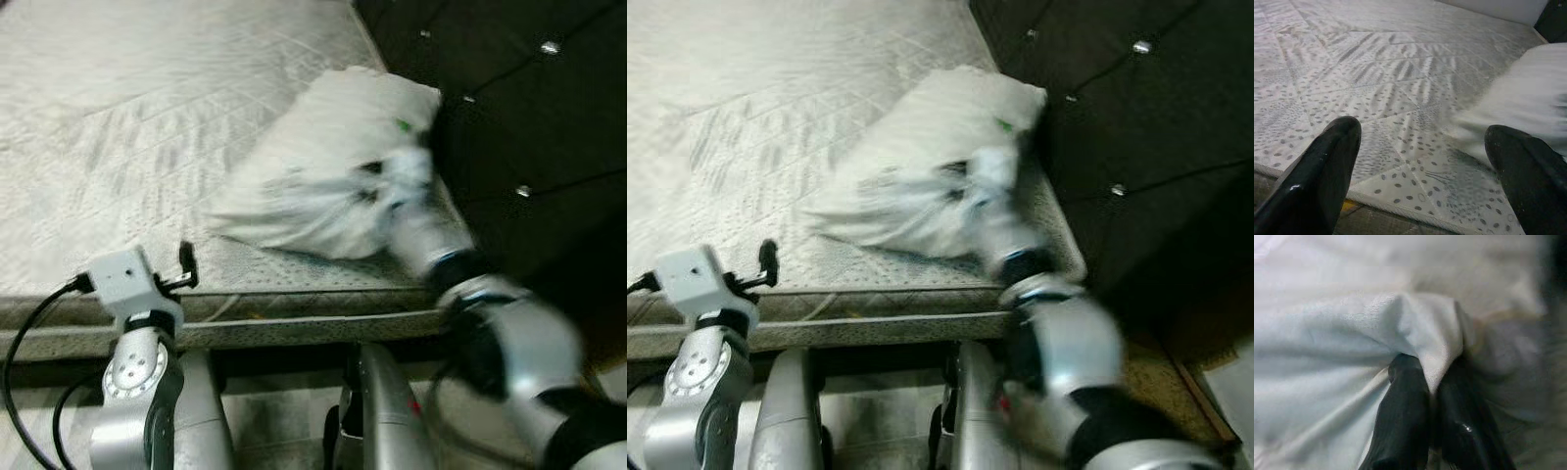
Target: Clean up the room
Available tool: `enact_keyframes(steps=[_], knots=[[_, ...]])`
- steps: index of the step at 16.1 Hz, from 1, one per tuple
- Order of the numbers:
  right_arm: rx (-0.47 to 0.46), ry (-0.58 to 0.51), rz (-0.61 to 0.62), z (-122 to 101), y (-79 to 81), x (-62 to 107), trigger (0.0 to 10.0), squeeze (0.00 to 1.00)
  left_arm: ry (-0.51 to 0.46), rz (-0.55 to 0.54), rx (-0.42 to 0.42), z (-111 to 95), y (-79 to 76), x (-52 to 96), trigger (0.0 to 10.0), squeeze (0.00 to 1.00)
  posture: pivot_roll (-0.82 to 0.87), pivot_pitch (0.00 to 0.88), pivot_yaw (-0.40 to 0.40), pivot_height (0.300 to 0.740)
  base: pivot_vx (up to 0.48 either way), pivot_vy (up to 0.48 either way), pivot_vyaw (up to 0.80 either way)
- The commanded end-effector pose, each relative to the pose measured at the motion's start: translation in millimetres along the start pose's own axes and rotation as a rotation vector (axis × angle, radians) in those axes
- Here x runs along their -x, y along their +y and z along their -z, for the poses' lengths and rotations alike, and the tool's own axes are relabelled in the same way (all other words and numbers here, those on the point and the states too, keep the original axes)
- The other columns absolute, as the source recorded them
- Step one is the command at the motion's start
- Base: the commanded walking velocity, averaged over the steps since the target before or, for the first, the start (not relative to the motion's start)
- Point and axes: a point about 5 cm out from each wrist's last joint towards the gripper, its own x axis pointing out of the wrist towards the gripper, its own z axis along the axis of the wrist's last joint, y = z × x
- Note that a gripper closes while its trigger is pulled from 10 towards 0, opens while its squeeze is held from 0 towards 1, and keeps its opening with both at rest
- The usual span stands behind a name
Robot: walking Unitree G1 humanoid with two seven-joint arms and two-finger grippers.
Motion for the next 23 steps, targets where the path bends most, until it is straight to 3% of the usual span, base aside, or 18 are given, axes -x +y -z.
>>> enact_keyframes(steps=[1, 2, 3, 4, 6, 7, 9, 12, 13, 14, 17, 18, 20, 23], knots=[[-0.022, -0.156, 0.107, -42, -25.7, 4.6, 0.0, 0.0, 0.0, 0.005, 0.003, 1, -0.8, -4.2, 10.0, 0.0, 0.07, 0.0, -0.096, 0.554, 0.0, 0.0, 0.0], [-0.034, -0.23, 0.211, -60, -50.7, 11.0, 0.0, 0.0, -0.013, 0.009, 0.006, 0, -1.8, -8.3, 10.0, 0.0, 0.07, 0.0, -0.094, 0.554, 0.0, 0.0, 0.0], [-0.035, -0.26, 0.251, -67, -61.3, 14.4, 0.0, 0.0, -0.018, 0.011, 0.01, -1, -2.8, -9.5, 10.0, 0.0, 0.07, 0.0, -0.094, 0.554, 0.0, 0.0, 0.0], [-0.053, -0.316, 0.341, -80, -85.6, 23.1, 0.0, 0.0, -0.027, 0.018, 0.018, -2, -6.4, -12.3, 10.0, 0.0, 0.06, 0.0, -0.09, 0.554, 0.0, 0.0, 0.0], [-0.08, -0.347, 0.431, -83, -113.2, 33.0, 0.0, 0.0, -0.032, 0.033, 0.023, -2, -11.2, -16.0, 10.0, 0.0, 0.05, 0.0, -0.081, 0.554, 0.0, 0.0, 0.0], [-0.067, -0.321, 0.445, -72, -121.9, 34.1, 0.0, 0.0, -0.026, 0.043, 0.02, 0, -12.6, -16.8, 10.0, 0.0, 0.04, 0.0, -0.077, 0.554, 0.0, 0.0, 0.0], [-0.021, -0.274, 0.427, -55, -121.9, 31.3, 0.0, 0.0, -0.026, 0.05, 0.023, 2, -12.9, -20.4, 10.0, 0.0, 0.02, 0.0, -0.062, 0.554, 0.0, 0.0, 0.0], [0.044, -0.161, 0.352, -5, -114.7, 25.8, 0.0, 0.0, -0.042, 0.077, 0.024, -1, -19.7, -30.6, 10.0, 0.0, 0.0, 0.0, -0.055, 0.554, 0.0, 0.0, 0.0], [0.053, -0.111, 0.309, 20, -106.8, 24.5, 0.0, 0.0, -0.048, 0.078, 0.025, -2, -20.9, -32.6, 10.0, 0.0, 0.0, 0.0, -0.057, 0.554, 0.0, 0.0, 0.0], [0.043, -0.1, 0.278, 28, -98.9, 23.7, 0.0, 0.0, -0.05, 0.08, 0.024, -2, -20.4, -32.3, 10.0, 0.0, 0.0, 0.0, -0.058, 0.554, 0.0, 0.0, 0.0], [0.105, -0.116, 0.117, 37, -61.1, 19.3, 0.0, 0.0, -0.049, 0.079, 0.023, 1, -17.4, -32.6, 10.0, 0.0, -0.01, 0.0, -0.05, 0.554, 0.0, 0.0, 0.0], [0.104, -0.098, 0.089, 38, -54.0, 16.5, 0.0, 0.0, -0.05, 0.084, 0.02, 2, -19.0, -34.1, 10.0, 0.0, -0.01, 0.0, -0.049, 0.554, 0.0, 0.0, 0.0], [0.168, -0.178, 0.106, 4, -51.9, 11.2, 0.0, 0.0, -0.066, 0.086, 0.02, -3, -21.3, -38.4, 10.0, 0.0, 0.0, 0.0, -0.051, 0.554, 0.0, 0.0, 0.0], [0.15, -0.247, 0.195, -37, -71.5, 15.2, 0.0, 0.0, -0.07, 0.065, 0.015, -2, -16.0, -38.1, 10.0, 0.0, 0.02, 0.0, -0.059, 0.554, 0.0, 0.0, 0.0]])
